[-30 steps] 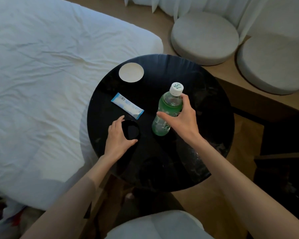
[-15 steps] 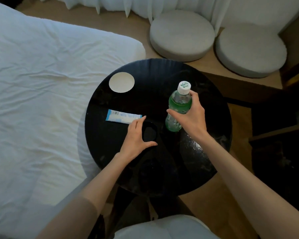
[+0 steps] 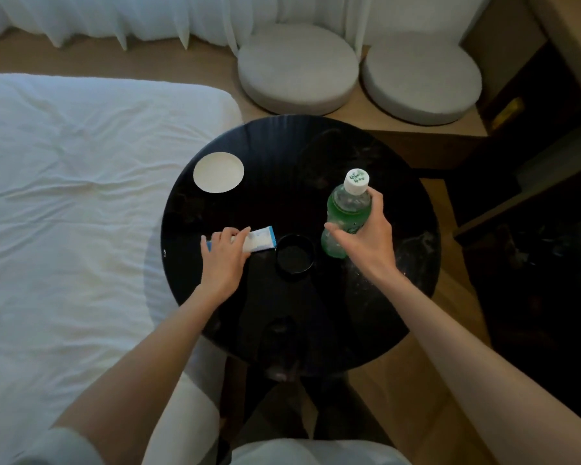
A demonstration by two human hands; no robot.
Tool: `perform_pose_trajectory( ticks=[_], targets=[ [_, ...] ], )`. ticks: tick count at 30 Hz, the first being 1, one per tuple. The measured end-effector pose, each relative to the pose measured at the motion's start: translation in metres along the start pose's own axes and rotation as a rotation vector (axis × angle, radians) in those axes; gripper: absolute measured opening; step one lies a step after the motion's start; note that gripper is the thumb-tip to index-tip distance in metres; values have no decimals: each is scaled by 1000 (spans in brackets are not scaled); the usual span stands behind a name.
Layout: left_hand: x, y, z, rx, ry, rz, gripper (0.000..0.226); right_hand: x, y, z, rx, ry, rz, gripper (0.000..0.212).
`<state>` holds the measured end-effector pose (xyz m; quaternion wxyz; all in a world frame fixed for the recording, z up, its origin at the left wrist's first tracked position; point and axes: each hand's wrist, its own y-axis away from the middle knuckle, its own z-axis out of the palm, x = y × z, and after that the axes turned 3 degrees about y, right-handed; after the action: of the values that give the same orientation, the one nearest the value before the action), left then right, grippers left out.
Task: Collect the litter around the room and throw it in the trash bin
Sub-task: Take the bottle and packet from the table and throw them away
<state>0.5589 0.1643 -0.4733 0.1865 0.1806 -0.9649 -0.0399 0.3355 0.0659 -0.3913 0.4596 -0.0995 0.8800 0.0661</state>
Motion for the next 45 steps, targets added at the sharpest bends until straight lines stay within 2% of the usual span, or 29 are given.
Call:
perform_pose_trajectory(
  ticks=[5, 9, 13, 16, 19, 25, 32, 38, 45],
  targets=[
    [7, -5, -6, -70, 95, -152, 55, -1, 11, 6, 9, -9, 96, 65],
    [21, 4, -16, -62, 239, -179, 34, -7, 20, -5, 72, -5, 96, 67],
    [52, 7, -39, 90, 459, -25, 28, -9, 32, -31, 122, 35, 101, 68],
    [94, 9, -56, 83, 584, 107, 30, -3, 44, -60, 177, 81, 107, 69],
    [147, 14, -59, 0, 629, 204, 32, 6, 55, -95, 270, 107, 147, 71],
    [274, 25, -26, -277, 643, 376, 25, 56, 82, -181, 457, 75, 283, 71],
    [425, 51, 47, -409, 610, 510, 20, 153, 125, -299, 564, 72, 396, 71],
    [536, 63, 112, -533, 602, 416, 33, 236, 148, -388, 544, 102, 464, 71],
    [612, 36, 179, -645, 631, 197, 37, 321, 133, -444, 471, 110, 519, 70]
  ],
)
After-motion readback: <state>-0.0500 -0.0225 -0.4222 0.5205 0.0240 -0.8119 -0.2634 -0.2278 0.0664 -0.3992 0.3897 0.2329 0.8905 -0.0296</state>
